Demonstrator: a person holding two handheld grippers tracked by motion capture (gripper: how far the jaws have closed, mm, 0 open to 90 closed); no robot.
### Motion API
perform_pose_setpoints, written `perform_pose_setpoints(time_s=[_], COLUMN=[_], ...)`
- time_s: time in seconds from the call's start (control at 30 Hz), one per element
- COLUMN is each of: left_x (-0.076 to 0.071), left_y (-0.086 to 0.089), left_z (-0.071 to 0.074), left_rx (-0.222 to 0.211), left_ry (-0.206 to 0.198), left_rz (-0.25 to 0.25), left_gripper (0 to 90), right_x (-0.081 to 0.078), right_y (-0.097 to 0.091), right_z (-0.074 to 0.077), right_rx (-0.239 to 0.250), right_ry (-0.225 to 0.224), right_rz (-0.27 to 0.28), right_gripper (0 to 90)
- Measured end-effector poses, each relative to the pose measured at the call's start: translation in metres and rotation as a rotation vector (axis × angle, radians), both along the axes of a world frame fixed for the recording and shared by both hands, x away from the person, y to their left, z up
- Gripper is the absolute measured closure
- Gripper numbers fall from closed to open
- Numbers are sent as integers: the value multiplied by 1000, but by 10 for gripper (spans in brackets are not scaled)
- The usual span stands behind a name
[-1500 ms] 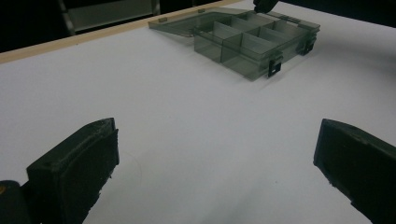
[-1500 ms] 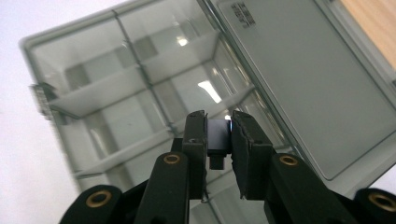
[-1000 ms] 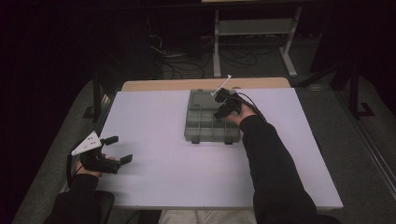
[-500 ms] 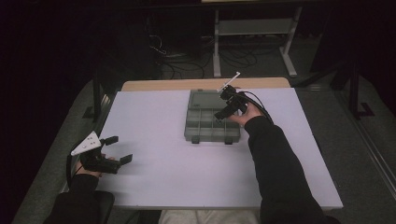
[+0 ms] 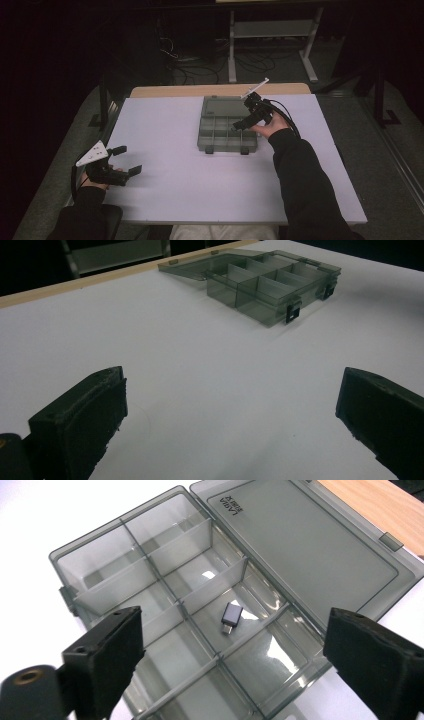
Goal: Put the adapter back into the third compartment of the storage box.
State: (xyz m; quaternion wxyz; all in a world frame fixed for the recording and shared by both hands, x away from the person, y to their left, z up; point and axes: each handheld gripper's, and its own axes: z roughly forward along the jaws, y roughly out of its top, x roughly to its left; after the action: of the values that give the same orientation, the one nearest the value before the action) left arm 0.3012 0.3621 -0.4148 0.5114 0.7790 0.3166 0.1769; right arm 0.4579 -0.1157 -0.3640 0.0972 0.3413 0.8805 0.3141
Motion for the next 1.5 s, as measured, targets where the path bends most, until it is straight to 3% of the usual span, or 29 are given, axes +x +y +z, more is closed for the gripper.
perform_pose_setpoints(time_s=[0.13,0.43,0.7,1.3,1.5], left_x=[0,0,0,0,0], left_y=[0,0,0,0,0], left_z=[0,0,0,0,0], left_rx=[2,1,1,5,3], left_ry=[1,1,1,2,1], left_rz=[0,3,2,3,3], left_gripper=[0,0,0,0,0], right_x=[-6,-19,-27,-54,-62], right_y=[-3,-7,-9,-26,-32], right_z=[2,5,0,-2,-3], right_rx=[15,29,22,76,64], right_ry=[-10,-52,-49,-68,-75], right_rz=[-3,8,8,13,9], right_gripper=[1,0,0,0,0])
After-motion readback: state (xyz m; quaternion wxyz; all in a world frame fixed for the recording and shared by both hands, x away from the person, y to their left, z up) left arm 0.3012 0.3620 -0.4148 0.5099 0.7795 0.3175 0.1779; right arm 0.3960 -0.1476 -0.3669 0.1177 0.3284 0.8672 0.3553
